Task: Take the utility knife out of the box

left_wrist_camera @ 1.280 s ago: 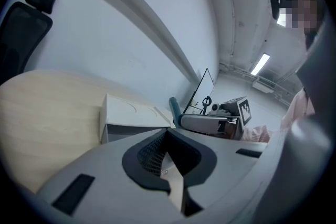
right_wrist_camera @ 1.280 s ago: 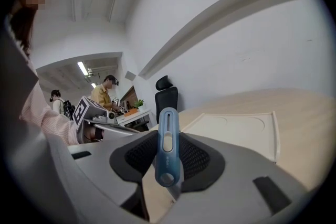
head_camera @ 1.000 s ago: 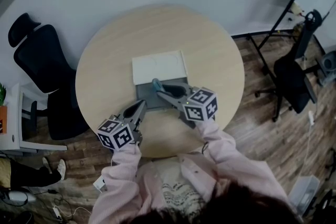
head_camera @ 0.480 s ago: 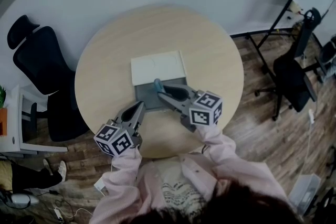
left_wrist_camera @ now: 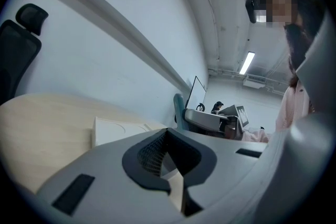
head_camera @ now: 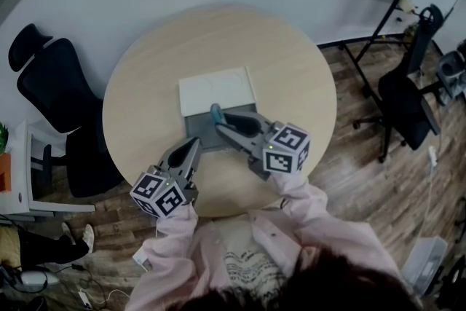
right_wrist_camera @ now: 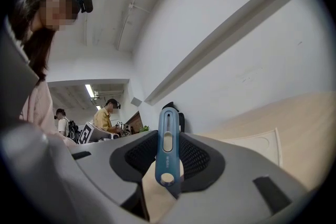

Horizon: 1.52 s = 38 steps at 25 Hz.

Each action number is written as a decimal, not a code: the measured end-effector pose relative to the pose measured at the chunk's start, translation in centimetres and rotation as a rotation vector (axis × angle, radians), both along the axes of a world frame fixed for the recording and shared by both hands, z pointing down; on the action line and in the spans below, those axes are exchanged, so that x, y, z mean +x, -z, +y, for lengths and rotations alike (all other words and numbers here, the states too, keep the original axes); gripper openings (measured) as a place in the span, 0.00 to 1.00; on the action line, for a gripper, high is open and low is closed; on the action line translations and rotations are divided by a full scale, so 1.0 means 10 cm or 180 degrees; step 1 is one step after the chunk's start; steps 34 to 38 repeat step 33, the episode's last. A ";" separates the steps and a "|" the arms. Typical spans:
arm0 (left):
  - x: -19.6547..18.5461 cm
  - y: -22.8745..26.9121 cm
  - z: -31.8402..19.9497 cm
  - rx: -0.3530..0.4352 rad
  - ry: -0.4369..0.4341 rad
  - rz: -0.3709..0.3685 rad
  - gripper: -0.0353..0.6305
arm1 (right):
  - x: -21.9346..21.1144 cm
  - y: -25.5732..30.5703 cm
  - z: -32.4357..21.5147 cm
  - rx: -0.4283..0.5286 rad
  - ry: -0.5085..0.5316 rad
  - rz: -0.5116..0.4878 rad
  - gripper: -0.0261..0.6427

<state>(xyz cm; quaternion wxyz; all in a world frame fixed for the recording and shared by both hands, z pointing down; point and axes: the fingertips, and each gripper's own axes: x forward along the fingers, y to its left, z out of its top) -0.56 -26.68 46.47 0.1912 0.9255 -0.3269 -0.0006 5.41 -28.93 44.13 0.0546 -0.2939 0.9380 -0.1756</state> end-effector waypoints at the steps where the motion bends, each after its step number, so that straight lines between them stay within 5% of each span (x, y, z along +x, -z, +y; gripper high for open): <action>1: 0.00 0.01 0.00 0.0011 0.0000 0.0010 0.07 | 0.00 0.01 0.01 0.0009 0.0004 -0.0014 0.24; 38: -0.05 0.13 0.02 0.0124 -0.0005 0.0059 0.07 | -0.09 0.07 0.08 0.0134 0.0058 0.0011 0.23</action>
